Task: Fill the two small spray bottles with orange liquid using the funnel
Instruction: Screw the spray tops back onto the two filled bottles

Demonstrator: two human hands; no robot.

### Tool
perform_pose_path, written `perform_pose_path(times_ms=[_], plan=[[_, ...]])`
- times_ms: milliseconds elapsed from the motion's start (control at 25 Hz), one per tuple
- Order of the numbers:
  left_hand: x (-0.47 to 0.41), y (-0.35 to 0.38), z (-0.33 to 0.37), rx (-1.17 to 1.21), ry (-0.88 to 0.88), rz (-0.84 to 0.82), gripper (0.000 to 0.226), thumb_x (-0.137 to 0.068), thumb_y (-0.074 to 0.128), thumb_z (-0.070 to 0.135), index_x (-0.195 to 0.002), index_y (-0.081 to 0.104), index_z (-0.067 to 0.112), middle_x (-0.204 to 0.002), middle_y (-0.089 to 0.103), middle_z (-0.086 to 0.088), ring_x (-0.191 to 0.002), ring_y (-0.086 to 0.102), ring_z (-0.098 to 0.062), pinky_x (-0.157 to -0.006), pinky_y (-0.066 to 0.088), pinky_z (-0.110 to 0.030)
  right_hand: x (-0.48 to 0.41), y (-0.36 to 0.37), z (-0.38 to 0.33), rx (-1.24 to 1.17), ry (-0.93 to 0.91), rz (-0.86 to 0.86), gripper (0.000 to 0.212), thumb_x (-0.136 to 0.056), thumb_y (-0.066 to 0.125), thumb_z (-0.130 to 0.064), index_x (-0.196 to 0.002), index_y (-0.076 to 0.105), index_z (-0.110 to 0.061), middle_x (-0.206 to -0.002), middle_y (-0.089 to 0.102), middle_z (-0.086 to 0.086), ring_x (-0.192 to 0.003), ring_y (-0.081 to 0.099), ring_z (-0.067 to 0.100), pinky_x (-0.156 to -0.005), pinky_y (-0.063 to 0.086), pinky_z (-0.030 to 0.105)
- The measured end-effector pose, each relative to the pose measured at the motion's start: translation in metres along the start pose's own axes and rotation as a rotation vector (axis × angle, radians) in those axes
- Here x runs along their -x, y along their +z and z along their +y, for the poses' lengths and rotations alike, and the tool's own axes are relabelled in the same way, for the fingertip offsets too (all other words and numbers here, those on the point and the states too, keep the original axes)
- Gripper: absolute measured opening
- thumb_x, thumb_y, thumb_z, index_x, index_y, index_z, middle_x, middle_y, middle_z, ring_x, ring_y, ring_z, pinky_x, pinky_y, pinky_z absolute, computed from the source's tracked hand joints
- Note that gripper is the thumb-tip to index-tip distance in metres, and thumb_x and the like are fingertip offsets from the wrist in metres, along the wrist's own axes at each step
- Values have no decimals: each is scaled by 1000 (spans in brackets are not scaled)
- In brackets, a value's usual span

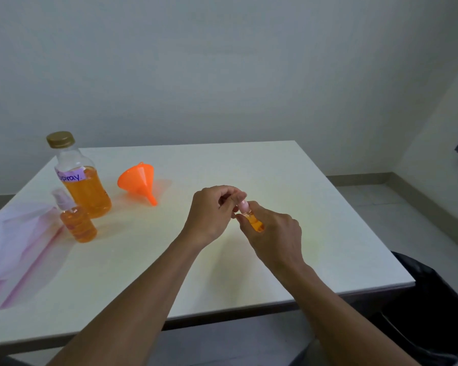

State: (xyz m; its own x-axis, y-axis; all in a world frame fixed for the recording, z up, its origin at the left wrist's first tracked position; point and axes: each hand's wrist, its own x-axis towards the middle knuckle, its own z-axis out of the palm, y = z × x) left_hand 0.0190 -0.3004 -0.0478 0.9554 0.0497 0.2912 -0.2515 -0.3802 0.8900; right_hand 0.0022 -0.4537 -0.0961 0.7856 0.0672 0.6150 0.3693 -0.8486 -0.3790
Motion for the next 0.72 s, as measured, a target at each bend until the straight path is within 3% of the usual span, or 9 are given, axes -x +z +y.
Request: perform_pose_path(times_ms=[120,240,400,520,720], plan=[[-27,-28,9,276,-40,134,20,-96,61,22,-84,71,9,-68,68,-2,-58,65,-18,-64,59,-35,4,-7,18,9,66,-21,22,-93,68,-45,-111,73,-33,-69,72,-9,-54,61,20,-54,51,29],[-39,-56,11,238,5,64,20,-93,67,27,-91,73,7,-77,70,-8,-66,68,-21,-70,60,-36,0,-12,22,-158,135,-35,28,-93,67,-47,-116,73,-32,-76,72,-15,-59,64,10,-60,58,29],[-20,-55,-15,106,-69,11,15,-91,69,25,-88,75,12,-79,72,-9,-66,70,-21,-72,60,-36,-10,-14,12,-392,201,-76,18,-97,61,-44,-112,66,-37,-84,66,-28,-73,70,5,-69,63,28],[-1,-58,-45,40,-130,26,10,-91,69,22,-84,75,18,-74,73,-3,-61,69,-17,-67,59,-28,-12,-22,5,-523,218,-131,40,-95,54,-48,-133,55,-36,-99,67,-20,-79,71,11,-68,62,21],[30,-58,-77,-18,-220,62,10,-89,71,27,-83,74,20,-68,73,-6,-56,68,-15,-60,53,-16,-12,-31,-8,-617,188,-148,36,-95,54,-49,-130,45,-47,-104,70,-10,-81,72,15,-68,62,23]])
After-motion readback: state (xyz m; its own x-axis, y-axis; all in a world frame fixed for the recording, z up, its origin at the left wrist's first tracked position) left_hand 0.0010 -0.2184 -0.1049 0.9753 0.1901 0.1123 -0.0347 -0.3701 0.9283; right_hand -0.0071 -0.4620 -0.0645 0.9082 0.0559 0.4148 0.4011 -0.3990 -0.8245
